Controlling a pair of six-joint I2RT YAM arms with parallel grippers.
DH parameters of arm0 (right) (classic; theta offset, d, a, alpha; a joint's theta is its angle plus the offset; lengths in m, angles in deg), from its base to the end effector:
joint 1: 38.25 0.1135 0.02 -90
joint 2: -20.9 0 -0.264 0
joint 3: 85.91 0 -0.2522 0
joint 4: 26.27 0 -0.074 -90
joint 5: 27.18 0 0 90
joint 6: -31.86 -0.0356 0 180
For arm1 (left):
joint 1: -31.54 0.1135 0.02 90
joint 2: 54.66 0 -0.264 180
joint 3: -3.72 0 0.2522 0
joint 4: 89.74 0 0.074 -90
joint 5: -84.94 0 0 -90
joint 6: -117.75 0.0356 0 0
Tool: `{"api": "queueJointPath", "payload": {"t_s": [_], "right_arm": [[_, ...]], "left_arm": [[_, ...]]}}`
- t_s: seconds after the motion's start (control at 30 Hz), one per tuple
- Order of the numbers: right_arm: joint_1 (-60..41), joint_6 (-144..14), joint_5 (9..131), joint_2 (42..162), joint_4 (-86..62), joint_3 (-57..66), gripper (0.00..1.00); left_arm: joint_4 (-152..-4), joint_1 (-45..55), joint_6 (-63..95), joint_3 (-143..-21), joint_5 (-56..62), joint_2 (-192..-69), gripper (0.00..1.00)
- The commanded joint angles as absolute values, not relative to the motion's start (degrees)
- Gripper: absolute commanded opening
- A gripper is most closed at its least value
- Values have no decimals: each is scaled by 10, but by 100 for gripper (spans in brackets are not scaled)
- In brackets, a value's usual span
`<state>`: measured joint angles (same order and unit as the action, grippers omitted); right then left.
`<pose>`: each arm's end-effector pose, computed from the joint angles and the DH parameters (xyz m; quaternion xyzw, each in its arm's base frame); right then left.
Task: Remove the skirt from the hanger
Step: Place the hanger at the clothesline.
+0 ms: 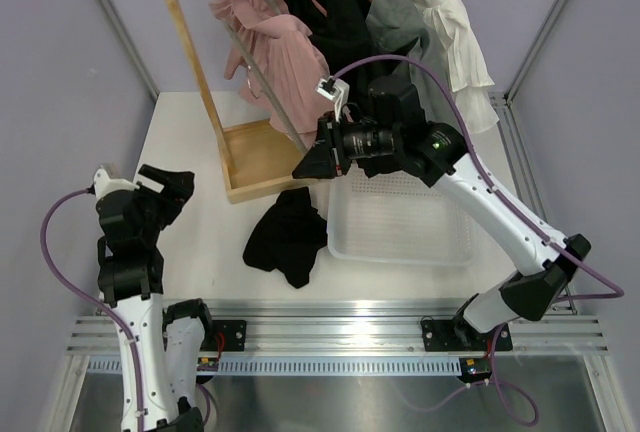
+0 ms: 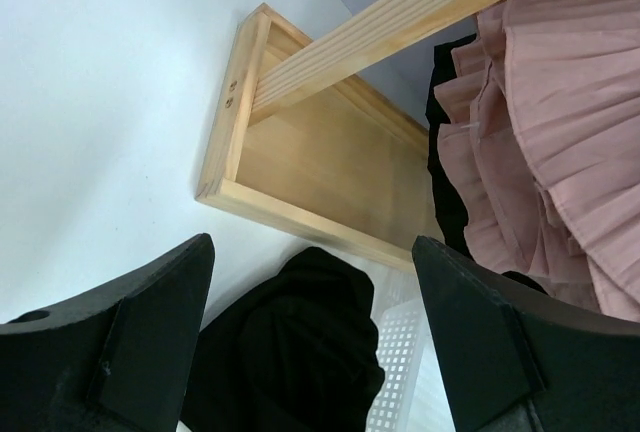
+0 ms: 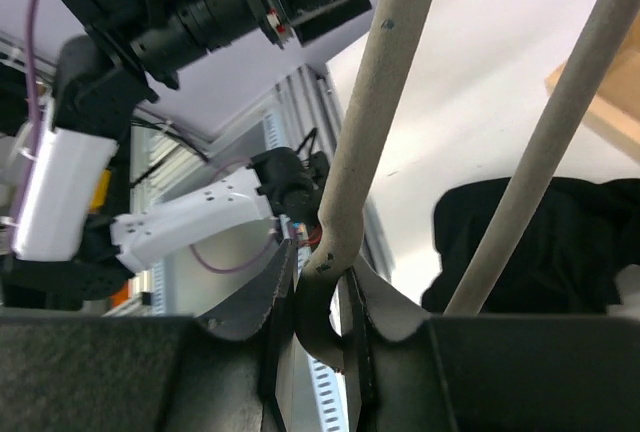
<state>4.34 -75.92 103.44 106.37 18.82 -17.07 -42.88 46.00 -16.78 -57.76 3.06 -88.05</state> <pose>0.2212 0.2348 0.4524 -0.3603 0.7044 0.5173 0.3260 0.1228 0.0265 0.3424 -0.3634 0.7261 -0.2063 0.5461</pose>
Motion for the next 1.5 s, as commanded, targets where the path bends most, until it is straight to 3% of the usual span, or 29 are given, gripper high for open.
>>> {"api": "queueJointPath", "payload": {"t_s": [0.0, 0.37, 0.67, 1.47], "right_arm": [[40, -819, 1076, 1102, 161, -227, 0], [38, -887, 1099, 1252, 122, -399, 0], [38, -936, 1045, 1395, 133, -639, 0], [7, -1085, 958, 1539, -50, -755, 0]], "left_arm": [[-445, 457, -151, -564, 32, -863, 85], [-466, 456, -176, -524, 65, -855, 85], [-489, 456, -193, -499, 80, -852, 86], [-490, 456, -212, -481, 82, -855, 86]]}}
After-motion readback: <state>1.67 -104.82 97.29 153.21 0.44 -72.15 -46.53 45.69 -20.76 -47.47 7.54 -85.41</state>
